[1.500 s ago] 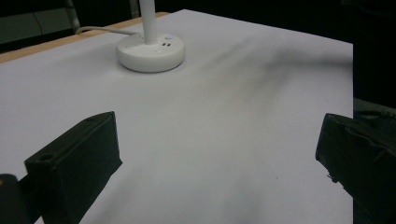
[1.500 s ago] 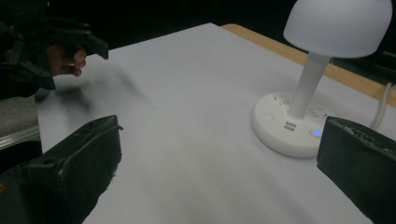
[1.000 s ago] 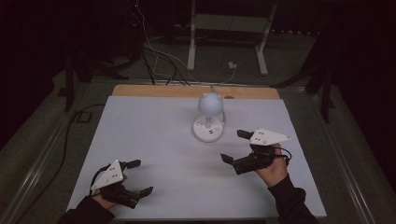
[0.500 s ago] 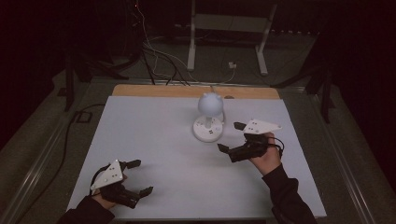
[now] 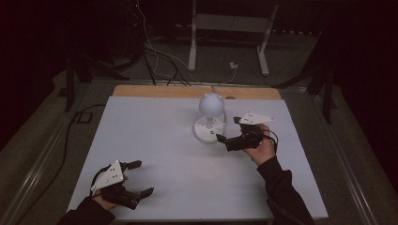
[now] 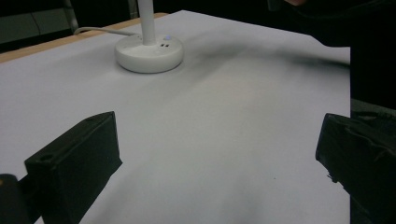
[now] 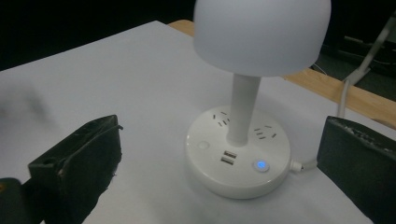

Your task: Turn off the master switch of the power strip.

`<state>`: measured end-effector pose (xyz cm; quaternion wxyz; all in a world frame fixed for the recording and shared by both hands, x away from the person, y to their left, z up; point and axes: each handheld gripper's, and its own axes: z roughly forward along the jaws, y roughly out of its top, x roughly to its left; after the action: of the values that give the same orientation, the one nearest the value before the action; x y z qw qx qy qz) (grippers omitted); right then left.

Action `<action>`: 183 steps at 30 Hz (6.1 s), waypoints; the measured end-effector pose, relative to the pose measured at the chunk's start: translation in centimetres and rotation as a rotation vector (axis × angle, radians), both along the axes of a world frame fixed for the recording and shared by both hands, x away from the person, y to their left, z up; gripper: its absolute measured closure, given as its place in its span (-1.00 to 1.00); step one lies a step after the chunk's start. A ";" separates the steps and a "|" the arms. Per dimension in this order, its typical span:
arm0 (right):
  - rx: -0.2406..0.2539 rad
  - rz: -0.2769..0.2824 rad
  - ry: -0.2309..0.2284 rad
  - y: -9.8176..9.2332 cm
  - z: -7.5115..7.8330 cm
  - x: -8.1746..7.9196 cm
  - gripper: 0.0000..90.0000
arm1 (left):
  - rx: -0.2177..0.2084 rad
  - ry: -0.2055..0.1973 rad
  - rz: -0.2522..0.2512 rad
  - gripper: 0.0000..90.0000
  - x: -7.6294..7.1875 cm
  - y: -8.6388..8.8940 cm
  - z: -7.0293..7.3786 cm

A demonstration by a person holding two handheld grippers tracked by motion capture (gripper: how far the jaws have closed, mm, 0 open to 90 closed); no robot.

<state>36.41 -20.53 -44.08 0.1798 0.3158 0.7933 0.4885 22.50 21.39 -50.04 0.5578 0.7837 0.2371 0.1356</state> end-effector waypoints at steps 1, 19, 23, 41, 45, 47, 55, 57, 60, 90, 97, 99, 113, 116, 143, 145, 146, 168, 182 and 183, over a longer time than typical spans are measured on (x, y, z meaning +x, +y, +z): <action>-0.004 -0.010 0.001 0.0 -0.1 0.2 -1.00 | -0.001 0.001 0.000 -0.99 0.0 0.0 0.0; 0.023 -0.122 0.077 -0.2 -2.4 3.1 -0.77 | -0.004 0.002 -0.001 -0.99 0.0 0.0 0.0; 0.028 -0.144 0.102 -0.1 -2.7 3.5 -0.52 | -0.003 0.002 -0.002 -0.99 0.0 0.0 0.0; -0.029 -0.247 0.143 0.5 -4.1 4.5 0.43 | -0.004 0.005 -0.004 -0.99 0.0 0.0 0.0; -0.036 -0.267 0.140 0.6 -4.4 4.7 0.62 | -0.005 0.008 -0.002 -0.99 0.0 0.0 0.0; -0.043 -0.272 0.140 0.7 -4.5 4.8 0.67 | -0.007 0.008 -0.003 -0.99 0.1 0.0 0.0; -0.038 -0.287 0.143 0.9 -4.8 5.0 0.87 | -0.005 0.013 -0.002 -0.99 0.1 0.0 -0.1; -0.040 -0.295 0.144 1.0 -4.8 5.1 0.91 | -0.003 0.012 -0.003 -0.99 0.0 0.0 0.0; -0.044 -0.307 0.136 1.1 -4.9 5.1 0.99 | -0.007 0.013 -0.001 -0.99 0.1 0.0 -0.1; -0.100 -0.299 0.150 3.0 -6.5 5.4 1.00 | -0.005 0.013 -0.004 -0.99 0.0 0.0 -0.1; -0.109 -0.302 0.132 3.0 -6.7 5.3 1.00 | -0.003 0.012 -0.005 -0.99 0.0 0.0 -0.1; -0.117 -0.300 0.122 3.0 -6.7 5.2 1.00 | -0.002 0.012 -0.006 -0.99 0.0 0.0 -0.1; -0.166 -0.302 0.081 3.6 -7.1 4.9 1.00 | -0.002 0.012 -0.007 -0.99 0.0 -0.1 -0.1; -0.172 -0.298 0.067 3.6 -7.1 4.8 1.00 | 0.001 0.011 -0.008 -0.99 0.0 -0.1 -0.1; -0.203 -0.288 0.037 3.8 -7.4 4.6 1.00 | 0.001 0.011 -0.015 -0.99 -0.1 -0.2 0.0; -0.202 -0.292 0.034 3.9 -7.5 4.5 1.00 | 0.005 0.010 -0.014 -0.99 -0.1 -0.2 -0.1; -0.212 -0.294 0.029 4.0 -7.5 4.5 1.00 | 0.006 0.010 -0.015 -0.99 -0.1 -0.2 -0.1; -0.197 -0.339 0.092 3.9 -6.3 4.9 0.84 | 0.001 0.006 -0.008 -0.99 -0.1 0.0 0.0; -0.056 -0.316 0.028 2.5 -4.2 4.4 -0.07 | -0.001 0.009 -0.009 -0.99 0.0 0.0 0.0; -0.045 -0.306 0.022 2.4 -4.0 4.3 -0.17 | -0.003 0.011 -0.008 -0.99 0.0 0.0 0.0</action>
<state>40.71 -18.10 -48.09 0.2506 0.4342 0.7485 0.4341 22.51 21.38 -50.07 0.5582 0.7846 0.2370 0.1289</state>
